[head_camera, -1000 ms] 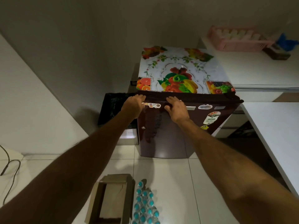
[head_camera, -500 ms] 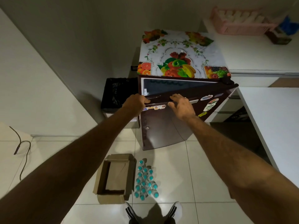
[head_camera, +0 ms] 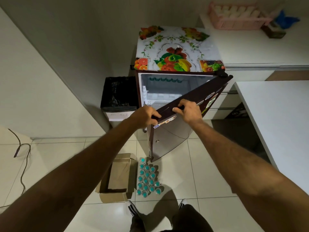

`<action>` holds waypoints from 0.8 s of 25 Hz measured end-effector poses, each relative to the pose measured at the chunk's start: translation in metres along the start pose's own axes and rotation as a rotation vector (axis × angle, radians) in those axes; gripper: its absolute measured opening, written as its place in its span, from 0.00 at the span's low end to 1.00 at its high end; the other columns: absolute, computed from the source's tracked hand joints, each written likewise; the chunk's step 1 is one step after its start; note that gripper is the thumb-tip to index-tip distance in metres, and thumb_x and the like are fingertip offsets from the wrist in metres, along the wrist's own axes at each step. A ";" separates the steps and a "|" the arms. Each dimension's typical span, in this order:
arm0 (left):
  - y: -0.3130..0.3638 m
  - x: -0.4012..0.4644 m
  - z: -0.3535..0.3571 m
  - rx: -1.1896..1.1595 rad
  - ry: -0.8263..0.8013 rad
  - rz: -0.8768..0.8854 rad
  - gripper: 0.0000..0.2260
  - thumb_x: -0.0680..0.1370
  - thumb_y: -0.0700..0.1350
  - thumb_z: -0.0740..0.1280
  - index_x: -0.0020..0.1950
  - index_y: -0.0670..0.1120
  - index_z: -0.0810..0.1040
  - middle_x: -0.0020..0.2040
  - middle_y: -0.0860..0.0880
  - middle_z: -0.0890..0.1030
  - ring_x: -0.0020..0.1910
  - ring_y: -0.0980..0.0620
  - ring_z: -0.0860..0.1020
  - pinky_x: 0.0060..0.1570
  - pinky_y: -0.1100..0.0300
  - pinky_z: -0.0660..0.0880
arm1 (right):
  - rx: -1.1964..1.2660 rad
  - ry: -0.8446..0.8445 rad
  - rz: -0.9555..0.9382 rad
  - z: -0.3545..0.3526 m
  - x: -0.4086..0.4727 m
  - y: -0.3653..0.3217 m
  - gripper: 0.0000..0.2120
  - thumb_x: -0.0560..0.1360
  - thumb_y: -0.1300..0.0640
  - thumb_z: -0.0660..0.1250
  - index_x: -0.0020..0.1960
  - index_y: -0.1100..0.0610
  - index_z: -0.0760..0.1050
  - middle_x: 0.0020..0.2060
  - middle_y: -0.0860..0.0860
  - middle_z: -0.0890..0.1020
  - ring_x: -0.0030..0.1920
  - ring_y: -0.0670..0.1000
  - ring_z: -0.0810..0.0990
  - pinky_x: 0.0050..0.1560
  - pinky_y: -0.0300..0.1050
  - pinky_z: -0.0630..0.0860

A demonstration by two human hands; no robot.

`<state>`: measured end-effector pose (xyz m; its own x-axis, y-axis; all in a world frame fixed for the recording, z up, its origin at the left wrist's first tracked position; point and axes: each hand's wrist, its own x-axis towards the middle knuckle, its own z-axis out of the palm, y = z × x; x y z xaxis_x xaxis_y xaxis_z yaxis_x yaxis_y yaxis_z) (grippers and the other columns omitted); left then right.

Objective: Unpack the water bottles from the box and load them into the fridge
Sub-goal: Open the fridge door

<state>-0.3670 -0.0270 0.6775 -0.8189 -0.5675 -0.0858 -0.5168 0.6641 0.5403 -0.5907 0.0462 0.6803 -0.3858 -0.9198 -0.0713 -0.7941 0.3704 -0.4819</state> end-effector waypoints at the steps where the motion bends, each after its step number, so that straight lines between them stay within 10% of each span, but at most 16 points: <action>1: 0.008 -0.001 0.003 0.020 -0.003 -0.039 0.15 0.75 0.41 0.71 0.61 0.41 0.83 0.54 0.40 0.84 0.47 0.46 0.83 0.47 0.58 0.81 | 0.005 -0.004 -0.014 -0.001 -0.002 0.003 0.15 0.75 0.43 0.71 0.52 0.54 0.77 0.45 0.52 0.82 0.45 0.52 0.78 0.48 0.49 0.78; 9: 0.070 -0.008 0.038 0.031 0.048 -0.444 0.17 0.75 0.44 0.75 0.63 0.50 0.82 0.60 0.45 0.81 0.58 0.45 0.78 0.56 0.58 0.71 | -0.012 -0.110 -0.164 -0.023 -0.021 0.041 0.16 0.75 0.42 0.71 0.53 0.53 0.76 0.45 0.48 0.79 0.45 0.49 0.79 0.47 0.49 0.78; 20: 0.137 -0.020 0.074 0.083 0.018 -0.404 0.17 0.75 0.49 0.74 0.64 0.51 0.81 0.59 0.46 0.82 0.55 0.46 0.80 0.60 0.53 0.76 | 0.048 -0.113 -0.194 -0.045 -0.051 0.088 0.14 0.72 0.43 0.73 0.46 0.52 0.76 0.44 0.48 0.80 0.42 0.50 0.79 0.42 0.49 0.78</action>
<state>-0.4405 0.1115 0.6913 -0.5419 -0.7984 -0.2624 -0.8148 0.4227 0.3967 -0.6616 0.1315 0.6810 -0.1708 -0.9829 -0.0692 -0.8238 0.1810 -0.5372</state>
